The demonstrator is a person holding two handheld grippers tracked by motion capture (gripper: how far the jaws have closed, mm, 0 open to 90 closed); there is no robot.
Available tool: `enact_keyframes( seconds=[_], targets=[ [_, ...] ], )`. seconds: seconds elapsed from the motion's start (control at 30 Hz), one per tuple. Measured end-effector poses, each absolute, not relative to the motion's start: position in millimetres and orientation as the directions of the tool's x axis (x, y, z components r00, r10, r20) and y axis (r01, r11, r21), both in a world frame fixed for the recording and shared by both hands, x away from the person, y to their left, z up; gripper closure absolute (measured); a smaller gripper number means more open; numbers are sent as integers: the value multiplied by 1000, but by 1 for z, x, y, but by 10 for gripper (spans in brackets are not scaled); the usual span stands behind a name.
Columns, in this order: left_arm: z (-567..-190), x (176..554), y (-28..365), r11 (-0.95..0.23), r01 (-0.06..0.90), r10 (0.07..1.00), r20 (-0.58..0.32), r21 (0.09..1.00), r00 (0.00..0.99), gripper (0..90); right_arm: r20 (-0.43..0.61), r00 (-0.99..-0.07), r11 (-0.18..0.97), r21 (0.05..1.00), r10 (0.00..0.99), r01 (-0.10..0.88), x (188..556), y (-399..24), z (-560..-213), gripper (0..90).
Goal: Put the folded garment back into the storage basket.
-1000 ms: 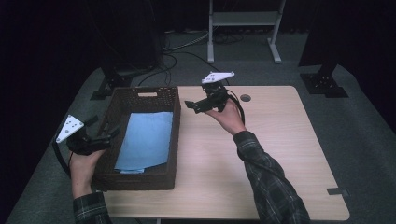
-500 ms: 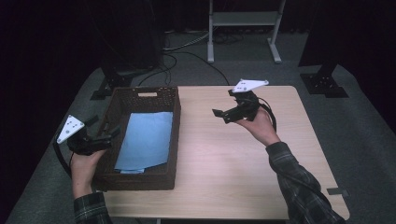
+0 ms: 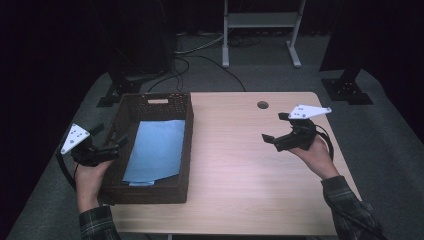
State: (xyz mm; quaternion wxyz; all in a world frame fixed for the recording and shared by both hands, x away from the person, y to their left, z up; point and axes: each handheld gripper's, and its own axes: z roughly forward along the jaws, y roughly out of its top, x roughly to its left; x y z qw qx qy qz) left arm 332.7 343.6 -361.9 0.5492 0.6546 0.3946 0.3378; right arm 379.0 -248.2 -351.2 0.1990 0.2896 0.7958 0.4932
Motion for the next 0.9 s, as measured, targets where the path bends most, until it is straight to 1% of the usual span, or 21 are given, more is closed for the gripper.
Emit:
enact_keyframes(
  seconds=[0.4,0.5,0.73,0.9],
  targets=[
    [-362,333,344,-83,145,886,7,986,463,0,-16,-685,343,874,728,344,343,-301,-392,0],
    [-362,333,344,-87,147,885,9,985,465,0,-36,-666,368,855,745,366,333,-311,-406,0],
    [-362,334,343,-92,151,885,11,984,465,0,-40,-628,403,798,777,448,314,-333,-443,0],
    [-362,334,341,-97,156,884,13,983,467,0,-41,-601,411,767,798,493,304,-344,-458,0]
  ],
)
